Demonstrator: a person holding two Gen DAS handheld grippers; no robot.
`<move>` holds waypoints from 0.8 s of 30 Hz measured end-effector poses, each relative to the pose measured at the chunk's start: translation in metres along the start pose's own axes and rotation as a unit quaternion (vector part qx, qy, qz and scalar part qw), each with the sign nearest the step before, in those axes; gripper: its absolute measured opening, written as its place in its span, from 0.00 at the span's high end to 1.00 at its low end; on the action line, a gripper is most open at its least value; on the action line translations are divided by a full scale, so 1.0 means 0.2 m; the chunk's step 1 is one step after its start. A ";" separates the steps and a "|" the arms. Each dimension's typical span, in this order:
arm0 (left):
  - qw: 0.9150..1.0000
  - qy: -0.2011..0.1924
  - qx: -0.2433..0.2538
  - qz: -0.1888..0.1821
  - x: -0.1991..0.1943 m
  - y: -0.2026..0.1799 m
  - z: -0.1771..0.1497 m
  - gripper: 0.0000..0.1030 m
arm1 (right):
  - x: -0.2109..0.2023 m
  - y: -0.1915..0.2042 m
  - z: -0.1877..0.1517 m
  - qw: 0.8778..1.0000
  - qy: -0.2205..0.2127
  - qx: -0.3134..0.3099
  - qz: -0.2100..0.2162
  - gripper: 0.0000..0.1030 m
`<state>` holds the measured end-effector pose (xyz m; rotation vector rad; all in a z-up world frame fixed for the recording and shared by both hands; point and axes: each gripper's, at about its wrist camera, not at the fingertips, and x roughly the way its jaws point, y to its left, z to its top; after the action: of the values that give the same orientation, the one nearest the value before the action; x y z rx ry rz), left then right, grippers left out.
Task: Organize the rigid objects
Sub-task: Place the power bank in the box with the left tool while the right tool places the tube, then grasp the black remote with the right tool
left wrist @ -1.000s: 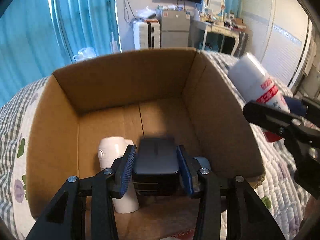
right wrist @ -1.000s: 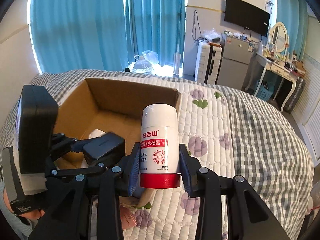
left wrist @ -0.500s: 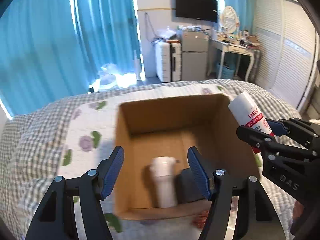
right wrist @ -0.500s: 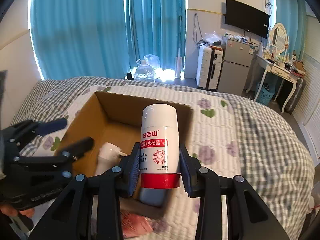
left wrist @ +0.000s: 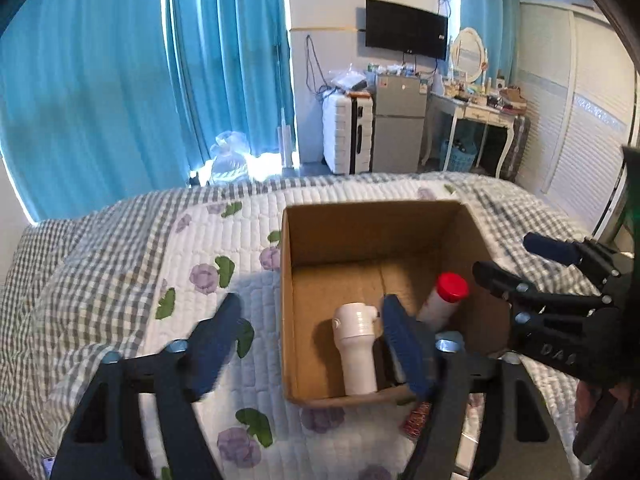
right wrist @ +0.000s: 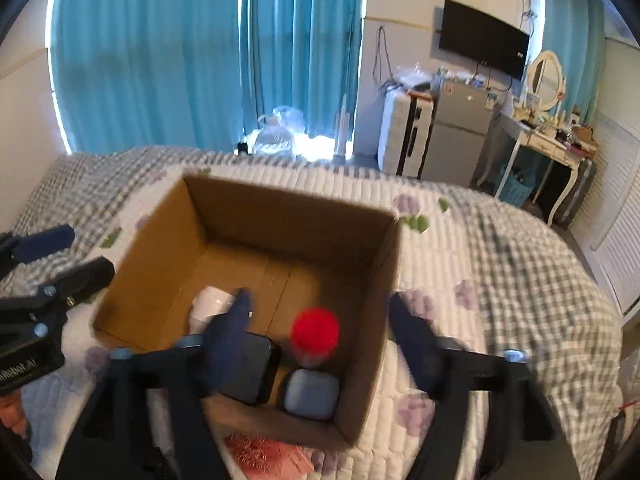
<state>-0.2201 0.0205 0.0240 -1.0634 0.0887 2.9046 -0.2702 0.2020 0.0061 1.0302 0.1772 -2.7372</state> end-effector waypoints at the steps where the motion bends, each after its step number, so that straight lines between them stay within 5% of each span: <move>1: 1.000 -0.010 -0.001 0.004 -0.06 -0.01 0.01 0.07 | -0.07 0.00 0.01 1.000 -0.010 0.000 -0.002 0.28; 2: 1.000 -0.020 -0.003 0.008 -0.11 -0.01 0.01 0.00 | -0.11 0.00 0.02 1.000 -0.015 -0.001 -0.004 0.28; 15: 0.998 -0.060 0.004 0.000 -0.80 0.01 -0.04 0.00 | -1.02 0.12 -0.01 0.997 -0.056 -0.011 -0.045 0.04; 20: 0.999 -0.047 -0.011 -0.001 -0.90 0.06 -0.21 0.00 | -1.15 0.21 -0.14 0.998 -0.040 -0.018 -0.055 0.00; 24: 1.000 -0.022 -0.020 0.001 -0.81 0.08 -0.38 0.00 | -1.12 0.28 -0.33 1.000 -0.014 -0.025 -0.008 0.00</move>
<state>-0.0480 -0.0057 0.0710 -1.0045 0.0310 2.9422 -0.0513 0.1937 0.1033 0.9817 0.2508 -2.7455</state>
